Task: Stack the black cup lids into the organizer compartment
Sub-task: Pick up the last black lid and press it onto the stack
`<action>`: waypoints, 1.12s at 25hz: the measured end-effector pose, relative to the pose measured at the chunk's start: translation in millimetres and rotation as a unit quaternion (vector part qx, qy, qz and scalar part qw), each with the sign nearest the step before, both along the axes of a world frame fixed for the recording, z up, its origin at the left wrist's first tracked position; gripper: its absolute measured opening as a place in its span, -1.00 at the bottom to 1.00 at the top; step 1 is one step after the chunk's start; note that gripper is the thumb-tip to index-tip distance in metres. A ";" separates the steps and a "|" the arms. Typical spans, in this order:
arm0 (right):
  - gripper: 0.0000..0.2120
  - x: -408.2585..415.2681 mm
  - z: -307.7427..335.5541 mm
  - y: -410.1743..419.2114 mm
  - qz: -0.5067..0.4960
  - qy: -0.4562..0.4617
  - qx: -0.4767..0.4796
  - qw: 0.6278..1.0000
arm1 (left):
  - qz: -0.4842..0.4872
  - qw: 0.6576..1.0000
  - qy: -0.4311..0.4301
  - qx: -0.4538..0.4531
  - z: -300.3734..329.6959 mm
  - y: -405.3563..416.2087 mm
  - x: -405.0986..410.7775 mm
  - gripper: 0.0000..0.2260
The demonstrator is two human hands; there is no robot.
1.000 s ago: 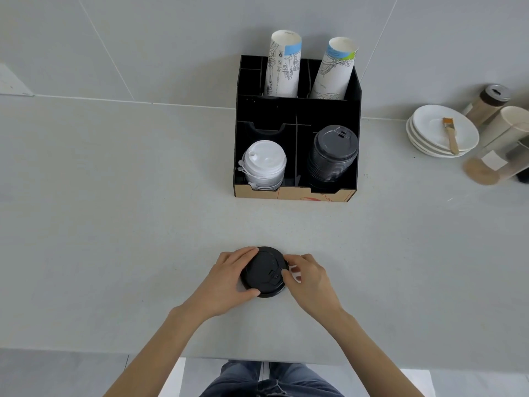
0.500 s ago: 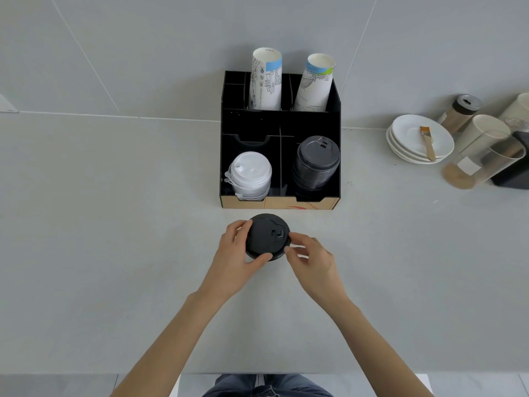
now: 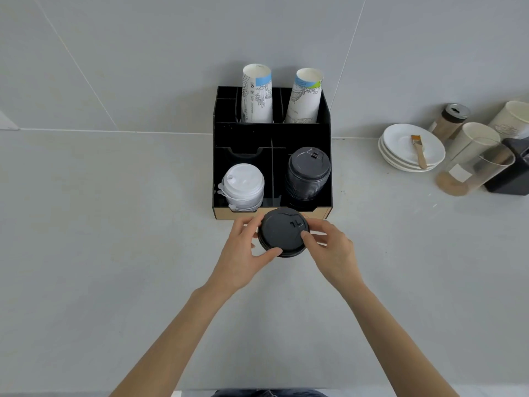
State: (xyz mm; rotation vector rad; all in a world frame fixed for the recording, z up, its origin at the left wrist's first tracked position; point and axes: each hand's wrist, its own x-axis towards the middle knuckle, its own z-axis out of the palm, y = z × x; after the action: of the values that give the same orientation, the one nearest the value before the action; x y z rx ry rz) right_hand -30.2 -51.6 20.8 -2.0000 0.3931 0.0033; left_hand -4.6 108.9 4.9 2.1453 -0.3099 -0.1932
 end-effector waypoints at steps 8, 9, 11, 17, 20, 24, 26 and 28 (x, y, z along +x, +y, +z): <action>-0.75 23.9 23.2 -27.2 0.003 -0.024 -0.011 1.000 | -0.006 1.000 -0.018 -0.010 17.2 -23.5 24.4 -0.45; -0.75 27.9 26.1 -30.7 0.004 -0.029 -0.012 1.000 | -0.005 1.000 -0.019 -0.017 19.7 -26.8 28.4 -0.46; -0.75 36.9 31.7 -37.4 0.006 -0.039 -0.019 0.999 | 0.003 0.999 -0.026 -0.022 23.3 -35.2 37.2 -0.47; -0.68 69.9 41.0 -52.6 0.004 -0.051 -0.041 0.998 | 0.036 0.999 -0.025 -0.028 27.7 -62.3 62.8 -0.42; -0.65 88.1 37.5 -58.9 0.018 -0.047 -0.074 0.996 | 0.056 0.998 -0.018 -0.025 27.6 -74.3 78.7 -0.43; -0.67 112.2 31.5 -66.5 0.035 -0.052 -0.100 0.993 | 0.064 0.998 -0.013 -0.018 23.2 -85.5 94.8 -0.43; -0.66 123.4 26.4 -68.7 0.035 -0.049 -0.111 0.992 | 0.072 0.997 -0.004 -0.011 19.2 -89.6 103.2 -0.43; -0.65 132.3 20.7 -68.9 0.042 -0.044 -0.126 0.990 | 0.081 0.997 -0.001 -0.003 14.8 -93.2 109.4 -0.44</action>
State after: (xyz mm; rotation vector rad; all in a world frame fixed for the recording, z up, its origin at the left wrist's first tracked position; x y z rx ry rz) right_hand 102.1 -120.5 41.5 -2.2558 0.2610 -0.0859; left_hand 104.9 15.8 19.7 2.1528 -0.1359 -0.0954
